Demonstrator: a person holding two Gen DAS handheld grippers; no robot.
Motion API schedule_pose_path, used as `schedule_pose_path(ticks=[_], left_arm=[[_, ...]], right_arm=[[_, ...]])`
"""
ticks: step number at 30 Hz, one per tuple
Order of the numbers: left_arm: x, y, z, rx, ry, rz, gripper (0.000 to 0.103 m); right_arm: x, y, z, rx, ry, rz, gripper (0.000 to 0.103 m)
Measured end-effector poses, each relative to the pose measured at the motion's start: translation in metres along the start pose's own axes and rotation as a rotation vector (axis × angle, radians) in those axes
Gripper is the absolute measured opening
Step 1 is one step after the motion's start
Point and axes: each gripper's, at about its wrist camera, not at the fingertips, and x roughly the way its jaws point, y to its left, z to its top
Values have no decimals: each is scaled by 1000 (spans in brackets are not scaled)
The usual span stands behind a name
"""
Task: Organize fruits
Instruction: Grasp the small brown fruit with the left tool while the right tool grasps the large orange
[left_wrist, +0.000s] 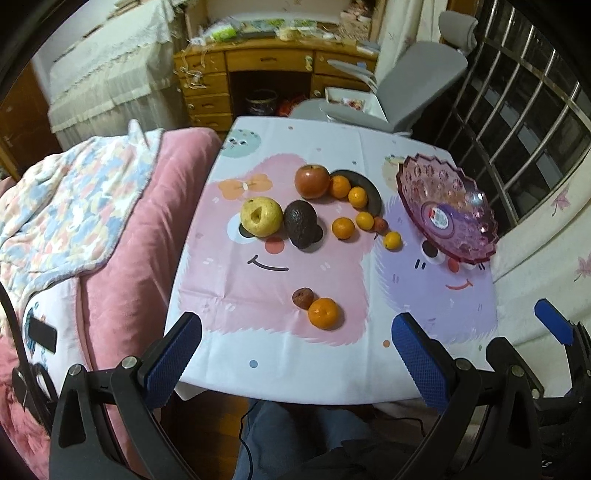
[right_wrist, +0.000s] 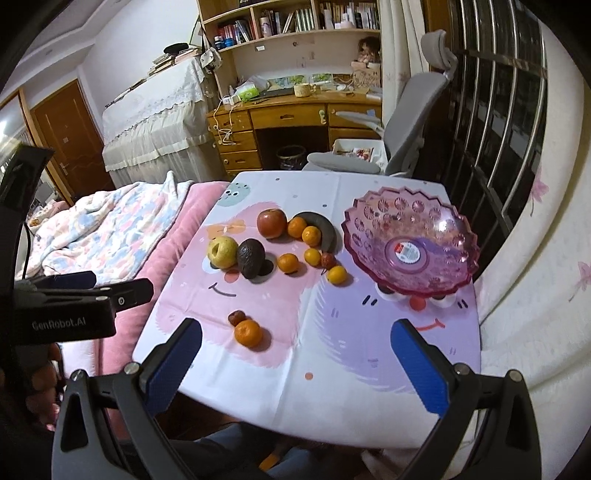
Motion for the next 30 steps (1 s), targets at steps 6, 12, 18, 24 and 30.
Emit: schedule_pose_path(ticks=[6,12,18,24,30], left_arm=[[48,20,22,63,114,-51,102],[105,36,37,115,232,-107,102],[157,43,43,143,349,-158,102],[199,43,41,151,452,-198,100],[242,39,43,135,543,-208,91]], right_arm=[[29,25,-3,-43,-18,-80,102],[68,47,-10,-22,33,-135,102],[101,64,-22,6,63,-172,101],[134,73,-37,58,114,-133,90],[163,81,-52,13,147,-106,84]])
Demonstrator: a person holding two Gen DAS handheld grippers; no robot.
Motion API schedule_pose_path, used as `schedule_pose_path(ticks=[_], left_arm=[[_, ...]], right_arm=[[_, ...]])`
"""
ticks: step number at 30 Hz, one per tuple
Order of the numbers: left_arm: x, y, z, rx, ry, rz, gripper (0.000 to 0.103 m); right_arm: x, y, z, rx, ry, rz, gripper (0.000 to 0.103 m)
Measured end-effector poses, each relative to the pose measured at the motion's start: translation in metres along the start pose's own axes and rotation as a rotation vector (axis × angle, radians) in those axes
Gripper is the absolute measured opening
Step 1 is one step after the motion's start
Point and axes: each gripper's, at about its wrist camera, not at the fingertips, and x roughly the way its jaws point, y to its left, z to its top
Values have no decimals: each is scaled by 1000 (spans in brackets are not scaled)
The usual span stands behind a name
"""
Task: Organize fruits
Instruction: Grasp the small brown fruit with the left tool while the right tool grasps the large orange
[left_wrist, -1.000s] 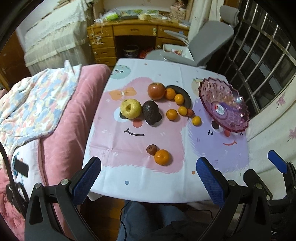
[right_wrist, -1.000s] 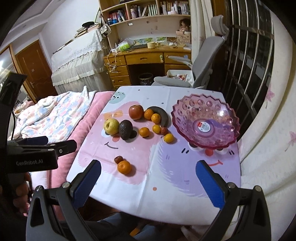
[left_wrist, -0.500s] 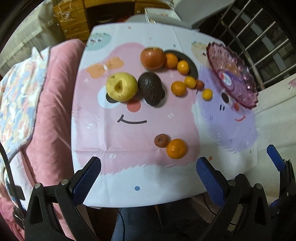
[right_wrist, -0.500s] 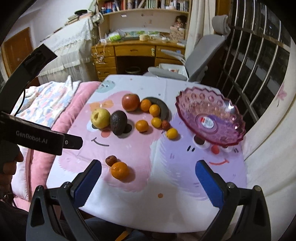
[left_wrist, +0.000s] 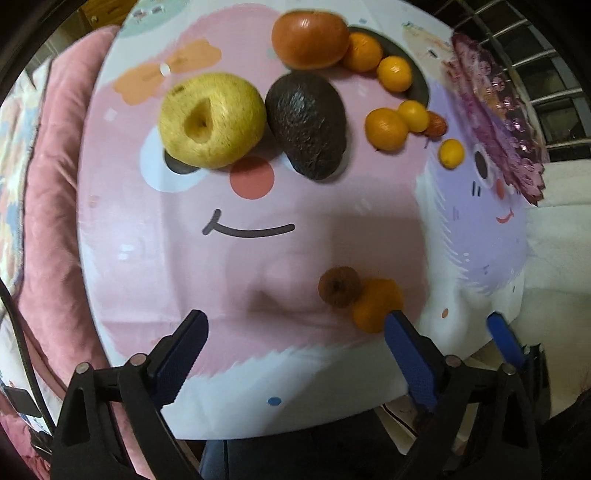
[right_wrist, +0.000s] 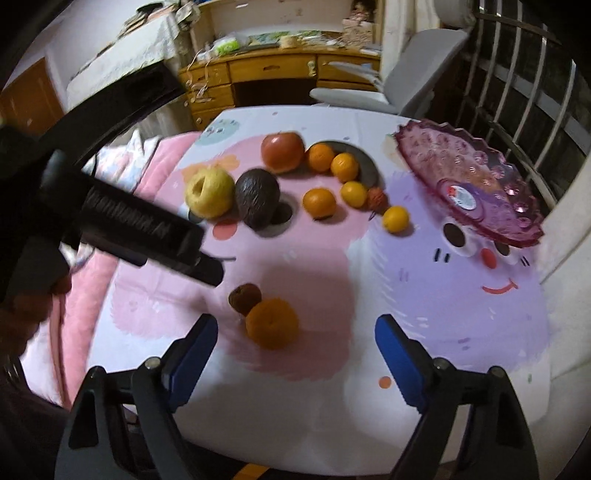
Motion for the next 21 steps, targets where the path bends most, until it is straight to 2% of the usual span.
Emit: schedule_pose_path(ticks=[3,9,12,17,21], left_arm=[[15,0,10,-6,29,-11,83],[36,-7,22,-18,66,-29,69],[46,-10,24,-21,92,-36,61],[57,-19,29,-21,103,-65,57],[63,-27,32,-22,115,-84,55]], right_arm=[[11,3,-4,-28,-10,8,81],[35,4,-7,-69,11,8,64],[44,4,-11,-82,21,39,62],[54,6,-13,-74,43,87,60],[59,7,-14,-77,59,106,52]])
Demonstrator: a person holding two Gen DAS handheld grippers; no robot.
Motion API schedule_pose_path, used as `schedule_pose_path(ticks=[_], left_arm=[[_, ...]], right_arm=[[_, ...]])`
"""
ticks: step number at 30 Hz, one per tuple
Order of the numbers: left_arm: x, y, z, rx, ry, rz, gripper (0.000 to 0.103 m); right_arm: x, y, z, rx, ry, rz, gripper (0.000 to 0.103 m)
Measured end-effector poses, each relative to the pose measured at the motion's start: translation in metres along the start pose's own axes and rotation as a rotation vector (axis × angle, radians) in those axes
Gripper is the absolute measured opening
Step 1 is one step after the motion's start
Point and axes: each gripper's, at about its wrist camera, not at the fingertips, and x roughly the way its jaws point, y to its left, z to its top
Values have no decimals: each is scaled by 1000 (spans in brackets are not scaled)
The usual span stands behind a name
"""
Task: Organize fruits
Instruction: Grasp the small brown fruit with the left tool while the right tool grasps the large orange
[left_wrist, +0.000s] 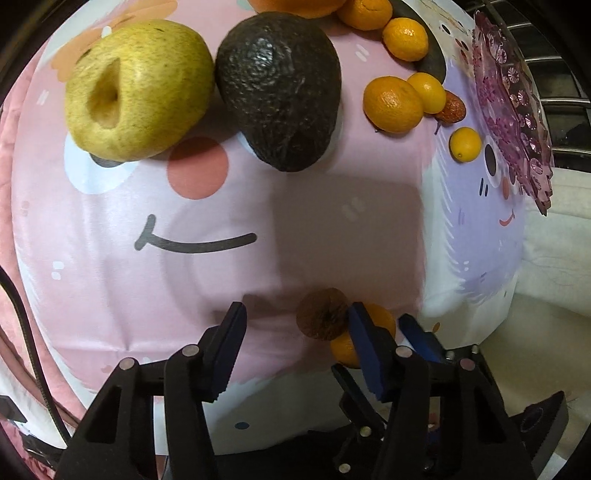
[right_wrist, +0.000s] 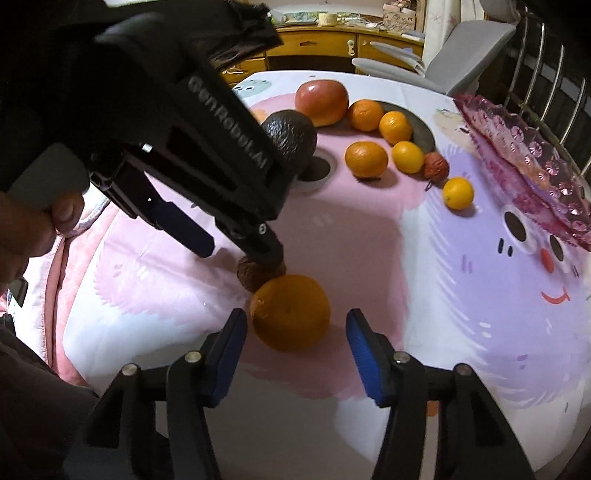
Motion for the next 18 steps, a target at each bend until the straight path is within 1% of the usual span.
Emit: schedule_pose_path(ticks=[3,9,10,13,15,16,18], left_arm=[[4,-2,3,-12,13,-15,55],[7,-1,3,-38,44,-49,50],[7,0,2,-41,48,-54,48],[14,-6,4,-56,63,-70,46],[15,-8,6,-60,67,-78,42],[15,-8,7,-62,70,-78,42],[19,-15,10,-67,75,-89,37]], right_arm=[[3,1,0,-4,7,29,46],[1,0,0,20,20,36,44],[0,0,0,26,26,33,44],[-1,-7,-2,52,44,23,44],[-2,-11,-4,72,53,14,44],[-4,-14,-5,87,59,3,44],[-6,-18,-7,107,64,-8,44]])
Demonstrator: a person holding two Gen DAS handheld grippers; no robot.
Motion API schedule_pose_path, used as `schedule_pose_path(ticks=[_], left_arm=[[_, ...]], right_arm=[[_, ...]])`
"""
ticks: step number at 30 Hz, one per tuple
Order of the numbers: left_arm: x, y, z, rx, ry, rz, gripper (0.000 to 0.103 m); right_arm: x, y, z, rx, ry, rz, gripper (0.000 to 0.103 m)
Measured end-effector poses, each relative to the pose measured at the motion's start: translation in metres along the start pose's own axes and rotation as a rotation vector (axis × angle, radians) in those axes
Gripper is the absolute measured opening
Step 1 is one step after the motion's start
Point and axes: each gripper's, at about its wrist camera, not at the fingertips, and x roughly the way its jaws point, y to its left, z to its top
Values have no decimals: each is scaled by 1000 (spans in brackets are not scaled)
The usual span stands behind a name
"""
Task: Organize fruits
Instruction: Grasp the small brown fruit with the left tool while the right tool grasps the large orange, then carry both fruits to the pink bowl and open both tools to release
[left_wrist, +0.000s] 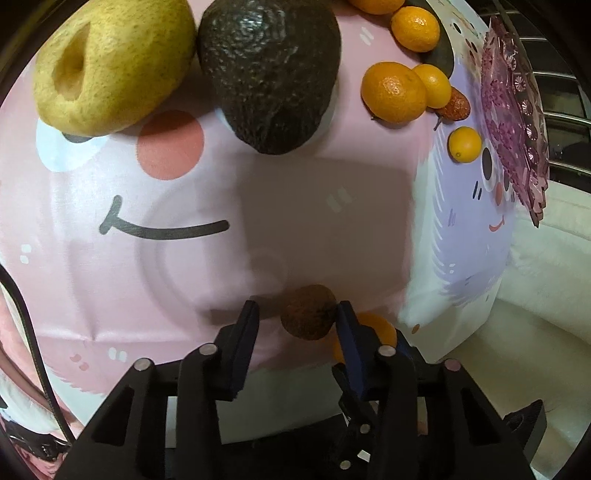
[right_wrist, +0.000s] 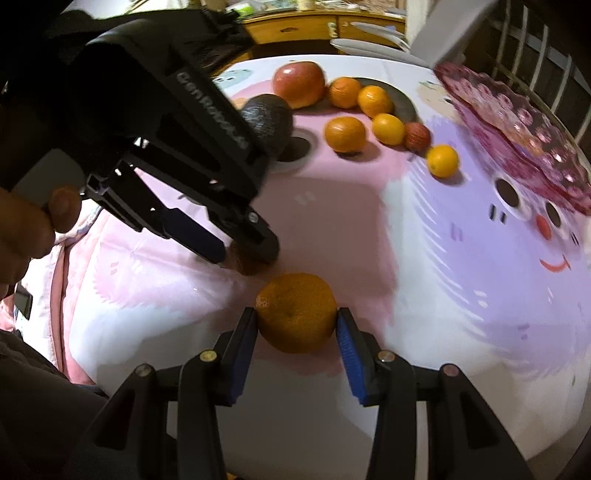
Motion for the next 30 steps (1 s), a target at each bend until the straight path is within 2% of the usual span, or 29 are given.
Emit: schedule_pose_path(ticks=[1,4,8,13,22,30], left_arm=[[-6,9,-1,-2,4,-6,35],[-3,4,0,-3,5,-8,27],[-2,-1,-1,-18,-6,13,26],[-10,-2,-6,-89,-39,22,26],[-47,-40,-19,-184,-180,-14,26],[-88,-103,-30,-185,-344,-53,26]], right_arm=[[-2,-2,-1,13,1,-4,44],[-7,-10,-3,46,0,-10,44],[-10,-23,-2,65,-3,-1,44],[-18,-39,2,59,-8,35,44],[-48,-73,27,-55,-33,77,44],[-84,-116,49,-125,-87,110,44]])
